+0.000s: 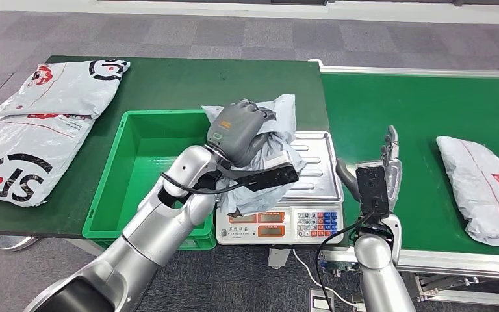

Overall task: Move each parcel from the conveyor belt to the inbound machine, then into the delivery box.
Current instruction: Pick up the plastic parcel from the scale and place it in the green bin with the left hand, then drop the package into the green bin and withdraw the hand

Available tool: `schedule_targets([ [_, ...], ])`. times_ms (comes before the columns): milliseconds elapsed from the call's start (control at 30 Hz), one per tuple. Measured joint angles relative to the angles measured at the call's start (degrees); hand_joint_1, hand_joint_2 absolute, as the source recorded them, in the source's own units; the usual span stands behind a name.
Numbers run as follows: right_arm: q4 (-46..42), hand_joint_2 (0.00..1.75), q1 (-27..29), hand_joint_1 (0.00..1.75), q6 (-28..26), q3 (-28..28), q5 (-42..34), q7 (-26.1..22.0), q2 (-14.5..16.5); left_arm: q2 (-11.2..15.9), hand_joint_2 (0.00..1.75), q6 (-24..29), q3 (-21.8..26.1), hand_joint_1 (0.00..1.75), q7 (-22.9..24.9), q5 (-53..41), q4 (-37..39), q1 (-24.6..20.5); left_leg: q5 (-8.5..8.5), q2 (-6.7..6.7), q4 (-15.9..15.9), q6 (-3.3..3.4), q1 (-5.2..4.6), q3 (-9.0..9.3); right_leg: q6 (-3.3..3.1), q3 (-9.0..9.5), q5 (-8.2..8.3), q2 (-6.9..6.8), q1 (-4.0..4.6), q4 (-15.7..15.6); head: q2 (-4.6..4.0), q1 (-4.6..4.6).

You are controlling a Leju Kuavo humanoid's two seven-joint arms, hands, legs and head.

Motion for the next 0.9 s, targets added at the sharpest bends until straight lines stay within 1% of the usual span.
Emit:
schedule_targets([
  [133, 0.0, 1.75, 0.0, 0.00, 0.2, 0.0, 0.2, 0.0, 0.0, 0.7, 1.75, 0.1, 0.9, 1.75, 0.0, -0.7, -0.1, 0.9, 0.00, -0.01, 0.0, 0.00, 0.00, -0.01, 0.00, 0.00, 0.00, 0.00, -0.01, 0.0, 0.00, 0.00],
  [367, -0.3, 1.75, 1.0, 0.00, 0.6, -1.9, 1.2, 0.4, 0.0, 0.9, 1.75, 1.1, 2.9, 1.75, 1.8, -4.4, 1.1, 1.2, -0.01, -0.01, 0.0, 0.01, -0.01, 0.00, 0.00, -0.01, 0.00, -0.01, -0.01, 0.0, 0.00, 0.00],
  [500, -0.6, 1.75, 1.7, 0.00, 1.4, -3.8, 1.4, 0.2, -0.4, 0.2, 1.75, 2.6, 4.2, 1.75, 3.2, -7.2, 4.7, 0.1, 0.00, 0.00, 0.0, 0.01, -0.01, -0.01, 0.00, -0.03, 0.00, -0.01, -0.01, 0.0, 0.00, 0.00],
  [567, -0.6, 1.75, 1.9, 0.00, 2.1, -5.2, 1.2, -0.1, -0.9, -0.8, 1.75, 3.3, 4.9, 1.75, 4.5, -8.8, 8.5, -1.8, 0.02, -0.04, 0.0, 0.03, -0.01, -0.02, 0.01, -0.02, 0.01, -0.05, -0.01, 0.0, 0.00, 0.00],
  [600, -0.5, 1.75, 2.0, 0.00, 2.6, -6.0, 1.1, -0.2, -1.0, -1.4, 1.75, 3.7, 5.3, 1.71, 5.4, -9.8, 10.7, -3.1, 0.02, -0.05, 0.0, 0.04, -0.01, -0.03, 0.01, -0.01, 0.01, -0.07, -0.01, 0.0, 0.00, 0.00],
  [700, 0.0, 1.75, 1.9, 0.00, 4.1, -8.6, 1.8, -0.4, -1.3, -2.7, 1.75, 3.9, 6.3, 0.41, 9.1, -13.6, 17.3, -6.8, 0.02, -0.03, 0.0, 0.05, -0.03, -0.03, 0.03, -0.01, 0.04, -0.05, -0.02, 0.0, 0.00, 0.01],
  [733, 0.2, 1.75, 1.9, 0.00, 4.4, -9.3, 2.4, -0.3, -1.3, -3.0, 1.75, 3.5, 6.5, 0.00, 10.5, -15.0, 19.1, -7.8, 0.02, -0.02, 0.0, 0.05, -0.03, -0.03, 0.04, -0.01, 0.04, -0.04, -0.03, 0.0, 0.00, 0.01],
  [800, 0.3, 1.75, 2.0, 0.00, 4.6, -10.4, 3.5, 0.1, -1.3, -3.5, 1.75, 2.1, 6.8, 0.00, 13.7, -18.0, 22.1, -9.3, 0.02, -0.01, 0.0, 0.05, -0.04, -0.02, 0.04, -0.01, 0.04, -0.02, -0.04, 0.0, 0.00, 0.00],
  [900, -0.5, 1.75, 2.8, 0.00, 4.7, -11.7, 5.4, 0.9, -1.1, -3.8, 1.75, 0.1, 6.8, 0.00, 19.5, -23.3, 25.9, -10.1, 0.02, -0.01, 0.0, 0.04, -0.03, -0.02, 0.03, -0.02, 0.03, -0.01, -0.02, 0.0, 0.00, 0.00],
])
